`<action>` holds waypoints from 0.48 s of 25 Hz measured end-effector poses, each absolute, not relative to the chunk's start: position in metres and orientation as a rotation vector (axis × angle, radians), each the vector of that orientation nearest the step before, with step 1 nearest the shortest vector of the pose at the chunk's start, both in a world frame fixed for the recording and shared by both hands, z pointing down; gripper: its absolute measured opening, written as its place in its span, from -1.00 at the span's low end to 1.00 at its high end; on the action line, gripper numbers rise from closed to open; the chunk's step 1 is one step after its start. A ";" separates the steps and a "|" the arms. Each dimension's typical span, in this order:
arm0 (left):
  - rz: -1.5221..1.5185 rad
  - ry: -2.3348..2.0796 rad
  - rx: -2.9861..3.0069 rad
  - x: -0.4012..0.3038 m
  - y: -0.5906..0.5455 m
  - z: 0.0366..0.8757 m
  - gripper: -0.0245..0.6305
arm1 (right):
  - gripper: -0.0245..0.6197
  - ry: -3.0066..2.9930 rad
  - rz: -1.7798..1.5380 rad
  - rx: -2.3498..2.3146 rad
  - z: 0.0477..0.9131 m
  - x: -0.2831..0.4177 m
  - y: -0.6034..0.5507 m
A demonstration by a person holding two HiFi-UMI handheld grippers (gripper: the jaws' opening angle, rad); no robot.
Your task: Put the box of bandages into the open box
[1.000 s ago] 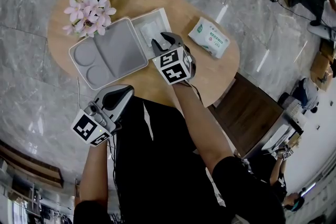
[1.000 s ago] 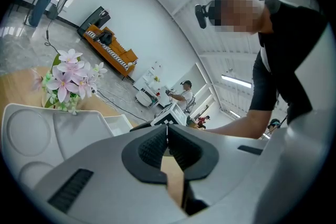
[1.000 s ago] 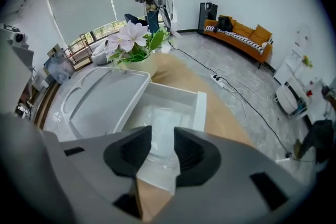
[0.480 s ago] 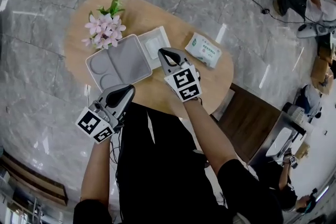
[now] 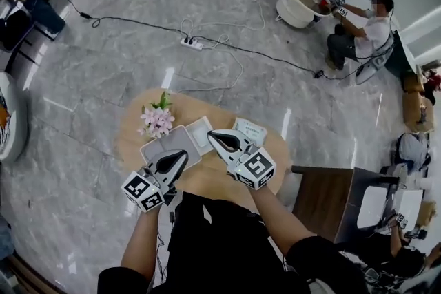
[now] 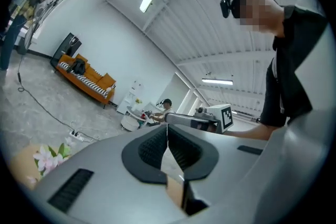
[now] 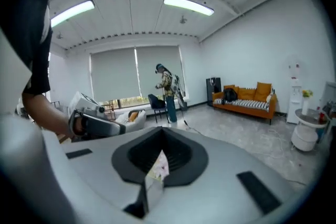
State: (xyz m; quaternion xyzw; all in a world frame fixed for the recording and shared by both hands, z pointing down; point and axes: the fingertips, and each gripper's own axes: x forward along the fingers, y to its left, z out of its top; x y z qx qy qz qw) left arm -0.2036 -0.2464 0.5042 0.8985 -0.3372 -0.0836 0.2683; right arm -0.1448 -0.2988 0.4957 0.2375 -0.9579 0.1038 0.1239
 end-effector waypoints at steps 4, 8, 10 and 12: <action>-0.244 -0.916 2.585 -0.197 -0.253 0.427 -0.86 | -0.89 -2.989 0.176 0.631 0.399 -0.134 -0.286; -0.259 -0.967 2.669 -0.177 -0.231 0.366 -0.86 | -0.89 -3.104 0.069 0.594 0.331 -0.096 -0.253; -0.260 -0.997 2.711 -0.165 -0.215 0.343 -0.86 | -0.89 -3.192 0.086 0.566 0.300 -0.073 -0.231; -0.252 -1.015 2.747 -0.152 -0.196 0.327 -0.86 | -0.89 -3.303 0.125 0.511 0.271 -0.049 -0.203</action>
